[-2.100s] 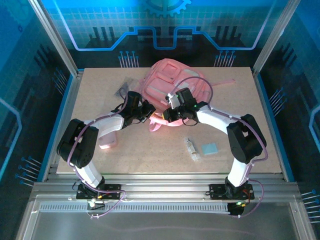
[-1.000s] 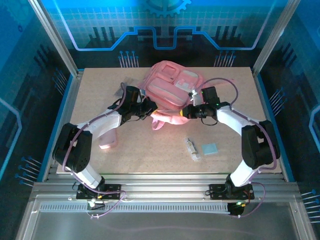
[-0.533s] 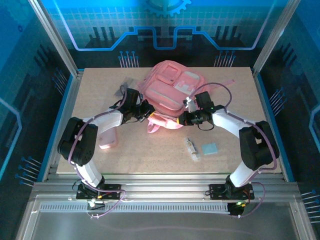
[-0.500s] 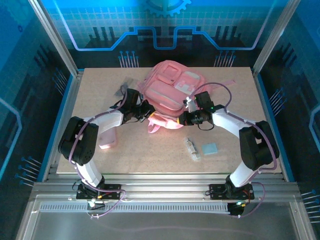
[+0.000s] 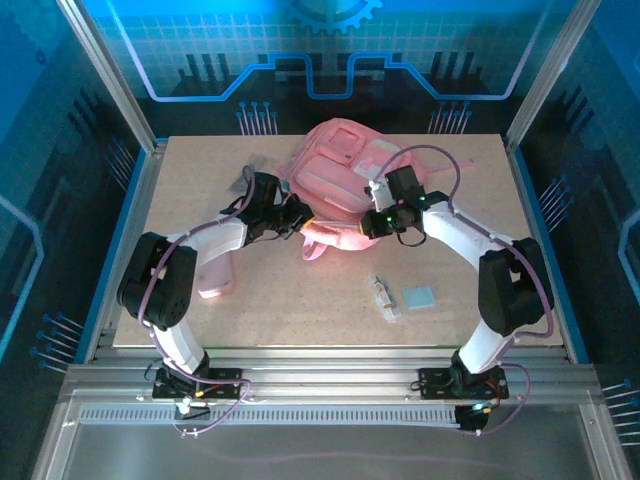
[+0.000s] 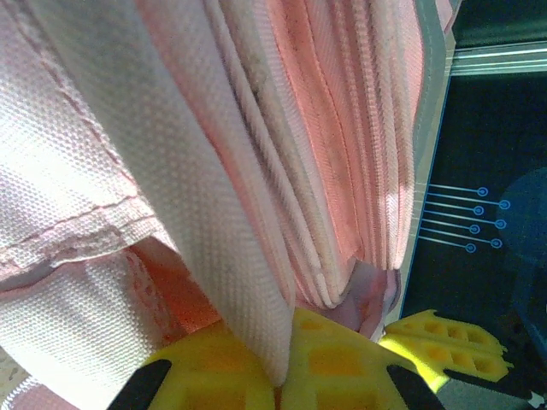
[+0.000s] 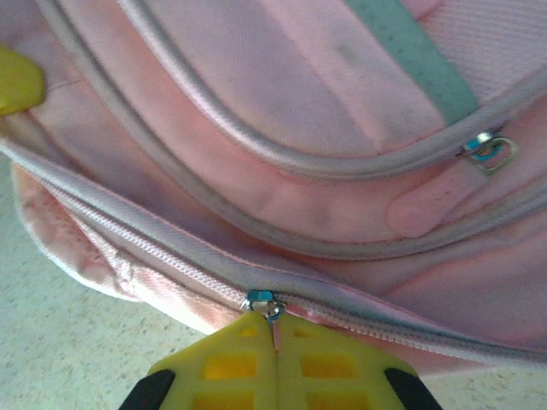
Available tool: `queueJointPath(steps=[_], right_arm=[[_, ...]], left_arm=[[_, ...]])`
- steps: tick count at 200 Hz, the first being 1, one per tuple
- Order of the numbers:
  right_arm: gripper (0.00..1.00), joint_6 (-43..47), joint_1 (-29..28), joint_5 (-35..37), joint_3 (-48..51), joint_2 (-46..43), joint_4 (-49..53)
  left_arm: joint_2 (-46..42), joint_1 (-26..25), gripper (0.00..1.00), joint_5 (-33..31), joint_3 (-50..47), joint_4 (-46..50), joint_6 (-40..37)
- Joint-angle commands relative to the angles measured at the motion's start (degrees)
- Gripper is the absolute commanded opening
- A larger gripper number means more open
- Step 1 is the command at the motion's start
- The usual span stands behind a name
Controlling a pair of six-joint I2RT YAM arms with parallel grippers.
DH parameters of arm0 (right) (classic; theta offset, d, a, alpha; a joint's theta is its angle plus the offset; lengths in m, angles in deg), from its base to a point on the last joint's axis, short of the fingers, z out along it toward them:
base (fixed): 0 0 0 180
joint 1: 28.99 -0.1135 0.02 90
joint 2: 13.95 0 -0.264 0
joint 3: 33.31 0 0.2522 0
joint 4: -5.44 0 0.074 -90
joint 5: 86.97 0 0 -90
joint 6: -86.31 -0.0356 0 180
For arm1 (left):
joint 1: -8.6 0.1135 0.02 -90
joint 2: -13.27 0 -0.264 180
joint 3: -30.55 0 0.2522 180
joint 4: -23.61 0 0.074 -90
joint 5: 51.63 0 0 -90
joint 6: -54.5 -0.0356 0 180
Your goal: Pack books, pencil case, and school supplies into a backpack
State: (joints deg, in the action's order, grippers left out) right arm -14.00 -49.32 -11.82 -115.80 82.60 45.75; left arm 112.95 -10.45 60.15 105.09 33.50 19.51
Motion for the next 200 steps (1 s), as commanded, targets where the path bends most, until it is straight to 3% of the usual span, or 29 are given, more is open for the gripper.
queueJointPath(steps=[1, 6, 21, 33, 49, 64, 88, 125, 176, 189, 200], right_arm=[[0.00, 0.5, 3.6, -1.9, 2.3, -1.2, 8.1], [0.00, -0.9, 2.8, -3.0, 2.6, -1.2, 6.9], [0.00, -3.8, 0.2, -6.1, 2.9, -0.5, 3.4], [0.00, -6.4, -1.7, -5.3, 2.6, 0.4, 0.9], [0.00, -9.4, -3.3, -5.3, 2.2, 2.0, -2.5], [0.00, -11.3, -4.4, -6.5, 1.8, 3.3, -5.5], [0.00, -11.6, -6.4, -7.5, -0.2, 5.5, -6.5], [0.00, -10.6, -8.0, -7.2, -0.5, 5.6, -6.1], [0.00, -9.0, -7.2, -4.4, 4.0, 2.3, -3.7], [0.00, -8.6, -6.9, -4.5, 5.0, 1.7, -3.1], [0.00, -8.0, -6.7, -3.4, 5.6, 1.6, -2.3]], left_arm=[[-3.7, 5.2, 0.00, -7.1, 1.6, 0.6, -1.6], [-3.6, 5.2, 0.02, -6.4, 1.3, 0.3, -0.7], [-4.7, 4.9, 0.51, -4.2, -0.9, -1.2, 3.9], [-7.2, 4.1, 0.72, -4.4, -3.2, -1.8, 7.0], [-11.6, 1.5, 0.90, -7.6, -5.9, 0.3, 8.7], [-15.0, -1.1, 0.94, -11.4, -7.3, 2.7, 9.6], [-16.4, -4.3, 0.94, -13.7, -11.7, -2.5, 17.1], [-9.9, -9.2, 0.89, -15.8, -12.3, -11.1, 26.8], [2.5, -11.1, 0.72, -17.8, -9.0, -17.6, 32.4], [5.3, -10.9, 0.52, -18.3, -8.2, -18.2, 31.6], [6.9, -10.2, 0.13, -18.4, -8.3, -18.8, 31.5]])
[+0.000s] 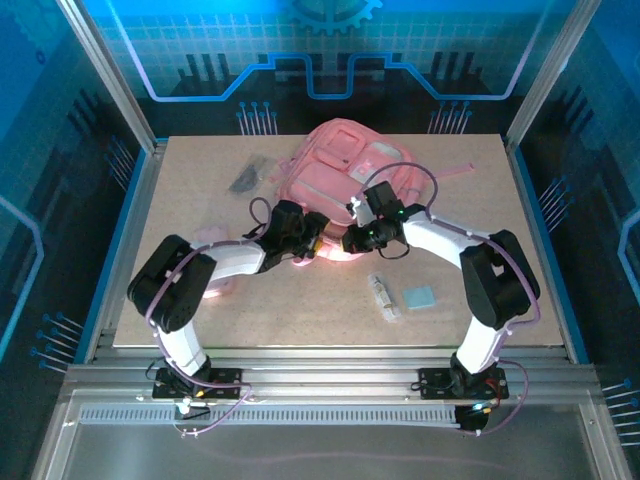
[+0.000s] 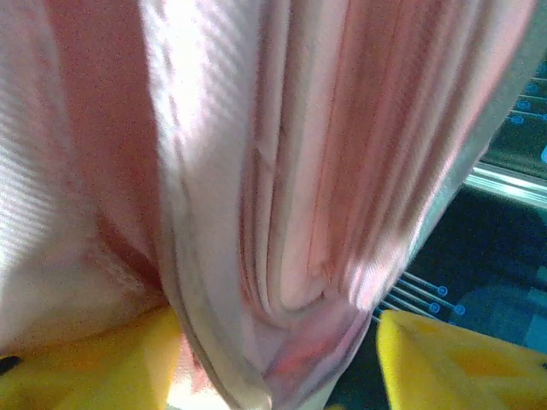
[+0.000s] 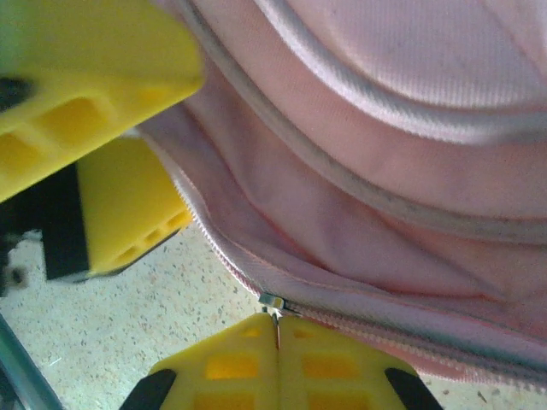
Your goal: Pack books, pencil case, and school supplies into a backpack
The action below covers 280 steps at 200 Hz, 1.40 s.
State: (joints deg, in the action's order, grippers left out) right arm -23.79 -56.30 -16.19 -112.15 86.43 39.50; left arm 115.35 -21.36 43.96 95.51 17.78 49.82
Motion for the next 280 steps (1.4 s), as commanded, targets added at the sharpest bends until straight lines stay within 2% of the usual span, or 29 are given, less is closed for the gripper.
queueJointPath(steps=[1, 7, 26, 62, 84, 160, 176, 189, 228, 242, 247, 255, 262, 270, 280], right_arm=[[0.00, 1.9, 0.3, 1.1, 1.9, -2.2, 4.0], [0.00, 2.2, 0.5, 1.8, 2.0, -2.2, 4.8], [0.00, 3.5, 1.2, 5.0, 1.9, -1.9, 7.9], [0.00, 5.4, 3.6, 16.9, 0.9, -0.6, 13.4], [0.00, 6.2, 5.4, 22.6, -0.2, 0.3, 14.2], [0.00, 6.2, 18.6, 33.4, -5.3, 1.8, 10.8], [0.00, 6.0, 21.4, 33.4, -6.5, 3.1, 9.9], [0.00, 5.9, 22.7, 30.7, -8.0, 4.2, 9.9], [0.00, 6.1, 22.3, 22.8, -9.2, 4.7, 9.4], [0.16, 6.0, 22.2, 19.2, -9.3, 3.7, 10.1], [0.22, 6.2, 22.1, 18.5, -9.1, 3.2, 10.2], [0.37, 6.0, 21.9, 17.0, -8.6, 1.8, 10.4], [0.44, 5.7, 21.8, 16.1, -8.3, 0.6, 10.5], [0.49, 5.3, 21.6, 15.2, -7.9, -0.8, 10.5], [0.51, 4.8, 21.4, 14.0, -7.8, -2.3, 10.6]], left_arm=[[4.6, 0.8, 0.10, -2.2, 1.2, -3.2, 1.2], [5.1, 1.2, 0.00, -2.0, 0.8, -4.0, 1.0], [4.5, 2.5, 0.00, -2.2, 0.0, -3.2, 0.1], [-1.0, 3.6, 0.00, -3.4, -1.1, 0.1, -2.9], [-4.4, 3.6, 0.00, -2.0, -1.6, 0.5, -3.1], [-8.6, 4.8, 0.00, 1.2, -4.6, 1.3, -3.0], [-9.5, 4.8, 0.00, 0.7, -4.8, 2.4, -4.1], [-9.9, 4.8, 0.00, -0.1, -4.9, 3.0, -4.8], [-7.7, 4.7, 0.00, 1.9, -4.9, 1.1, -5.2], [-6.3, 4.8, 0.00, 4.9, -4.3, 0.0, -6.5], [-6.0, 4.8, 0.09, 6.1, -4.0, 0.6, -7.3], [-6.1, 4.8, 0.26, 7.3, -3.5, 2.2, -9.2], [-6.7, 4.8, 0.37, 7.8, -3.2, 4.5, -11.4], [-8.1, 4.8, 0.47, 7.6, -3.2, 7.6, -14.3], [-10.4, 4.8, 0.52, 6.6, -3.7, 10.9, -17.7]])
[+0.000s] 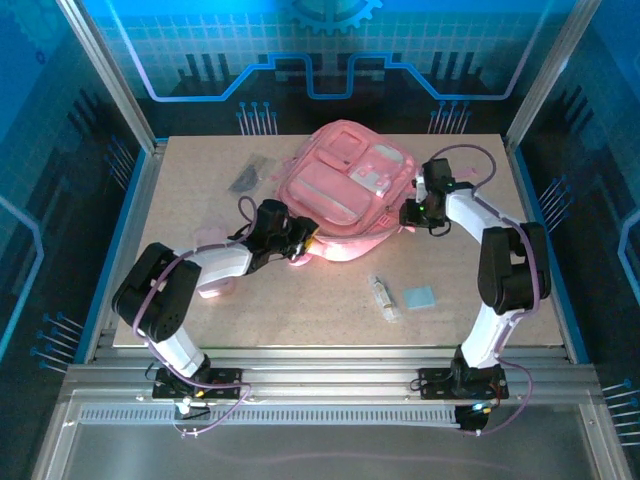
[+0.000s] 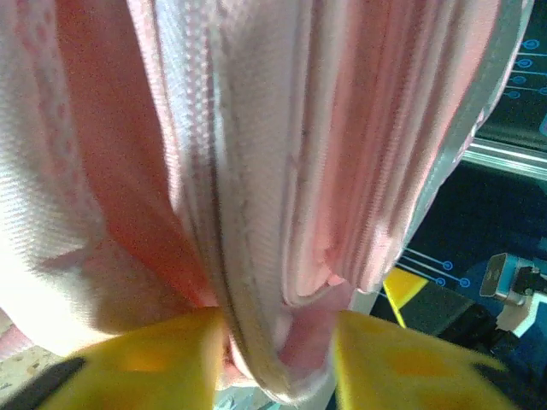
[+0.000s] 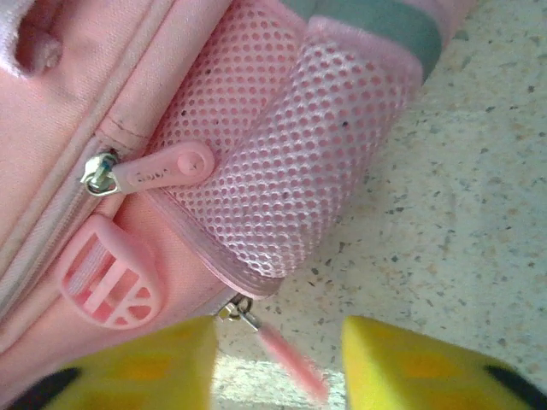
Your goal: Pack books, pencil case, and school supplies into a backpack
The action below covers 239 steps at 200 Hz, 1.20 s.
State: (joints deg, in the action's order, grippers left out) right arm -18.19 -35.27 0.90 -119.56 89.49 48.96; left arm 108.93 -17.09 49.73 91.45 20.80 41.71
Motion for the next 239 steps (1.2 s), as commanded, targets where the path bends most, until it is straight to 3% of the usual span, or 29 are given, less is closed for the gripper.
queueJointPath(steps=[1, 40, 51, 95, 115, 160, 184, 219, 239], right_arm=[[0.51, -0.9, 0.4, -3.2, -0.4, -5.5, 1.1], [0.52, -0.1, -0.2, -8.3, -3.7, -4.3, -0.9], [0.57, 0.3, -0.3, -10.1, -5.0, -2.3, -2.5], [0.68, -0.9, -0.3, -16.4, -12.1, 7.6, -6.9], [0.69, -3.0, -0.9, -13.4, -13.9, 10.1, -7.3], [0.68, -8.1, -1.5, -15.2, -10.2, 12.0, -12.3], [0.59, -8.9, -3.4, -19.0, -8.9, 12.2, -12.2], [0.53, -12.4, -8.5, -19.4, -0.2, 6.8, -13.1], [0.52, -14.9, -10.6, -21.0, 4.1, 3.8, -15.0]], left_arm=[[-4.3, 0.6, 0.52, 0.7, 0.3, 8.1, -10.0], [-13.3, 0.4, 0.54, -3.7, 1.7, 21.5, -23.2], [-13.9, 0.3, 0.55, -4.6, 2.9, 22.9, -25.3], [-8.8, 0.6, 0.67, -7.5, 4.2, 17.2, -24.5], [-4.6, 1.2, 0.69, -7.4, 4.5, 11.7, -22.7], [3.6, 3.7, 0.69, -6.0, 8.7, 10.2, -23.2], [6.6, 4.2, 0.67, -5.5, 10.6, 10.1, -24.4], [12.4, 4.8, 0.57, -5.3, 16.8, 12.5, -28.6], [14.7, 4.9, 0.55, -4.5, 19.5, 12.7, -29.4]])
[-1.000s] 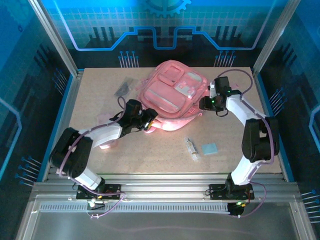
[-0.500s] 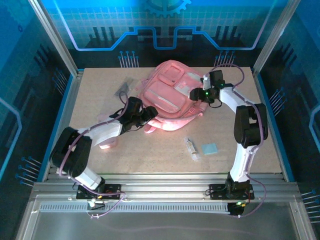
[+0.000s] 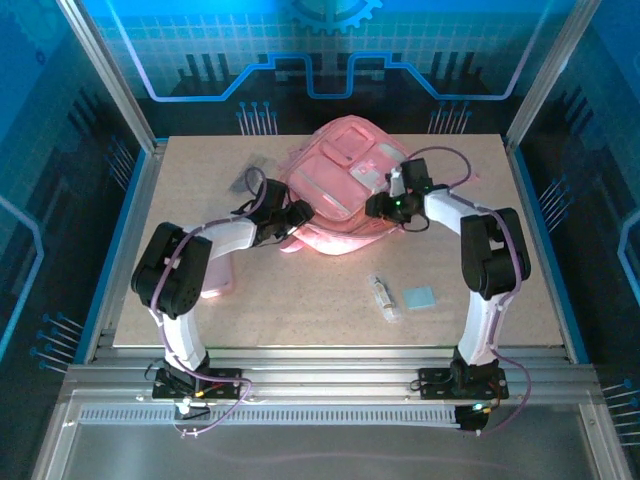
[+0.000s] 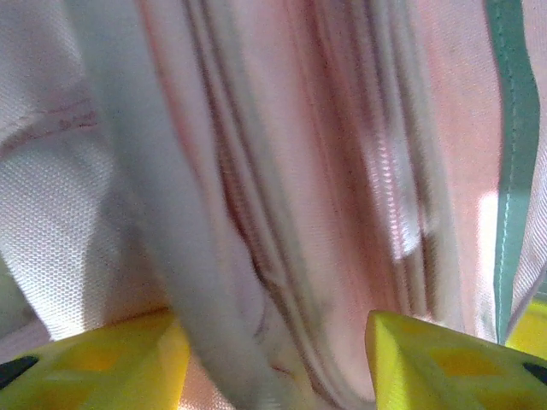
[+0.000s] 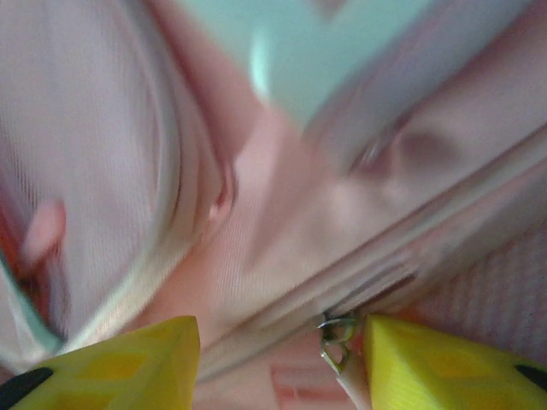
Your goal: Pack books, pencil case, and school supplies into a backpack
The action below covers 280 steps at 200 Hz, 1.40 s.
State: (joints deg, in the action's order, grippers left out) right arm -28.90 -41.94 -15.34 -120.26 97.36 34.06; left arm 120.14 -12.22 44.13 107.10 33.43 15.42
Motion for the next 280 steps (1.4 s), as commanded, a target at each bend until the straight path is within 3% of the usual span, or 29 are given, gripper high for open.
queueJointPath(steps=[1, 40, 72, 99, 124, 153, 174, 197, 208, 240, 280], right_arm=[[0.52, -4.2, -4.0, -4.9, 4.9, -4.2, -0.2], [0.51, -2.9, -3.1, -2.6, 7.6, -11.2, 2.9], [0.55, -1.8, 4.1, 1.0, 8.4, -17.0, 7.6], [0.63, -4.3, 11.4, 3.4, 10.7, -18.7, 6.0], [0.64, -7.6, 16.1, -0.4, 12.8, -16.4, -1.6], [0.64, -10.1, 16.5, -3.7, 10.6, -9.4, -7.2], [0.63, -13.0, 16.4, -6.7, 8.4, -3.8, -10.2], [0.61, -15.8, 15.7, -7.1, 6.8, 0.2, -12.2], [0.58, -17.0, 15.5, -7.6, 7.0, 1.1, -13.8], [0.22, -19.2, 15.1, -9.2, 8.7, 1.9, -18.8], [0.05, -20.1, 13.0, -10.0, 15.3, -2.9, -25.1]], left_arm=[[3.5, 0.1, 0.55, 1.1, 4.0, 0.1, -3.2], [2.9, 2.0, 0.57, -0.5, 7.8, 5.7, -9.0], [-2.8, 2.2, 0.62, -5.8, 8.4, 14.1, -17.2], [-6.3, 1.5, 0.66, -4.8, 9.3, 18.6, -21.0], [-7.0, -1.2, 0.66, -0.7, 11.6, 20.9, -21.7], [-3.8, -6.3, 0.65, 3.9, 17.3, 21.8, -24.3], [2.6, -9.5, 0.65, 7.5, 26.0, 26.2, -27.7], [10.4, -12.7, 0.66, 7.4, 37.0, 33.5, -30.5], [13.5, -13.4, 0.66, 7.8, 40.4, 35.3, -30.3], [18.8, -13.6, 0.66, 8.4, 44.5, 35.6, -23.8], [19.9, -13.5, 0.67, 6.6, 39.6, 29.5, -12.3]])
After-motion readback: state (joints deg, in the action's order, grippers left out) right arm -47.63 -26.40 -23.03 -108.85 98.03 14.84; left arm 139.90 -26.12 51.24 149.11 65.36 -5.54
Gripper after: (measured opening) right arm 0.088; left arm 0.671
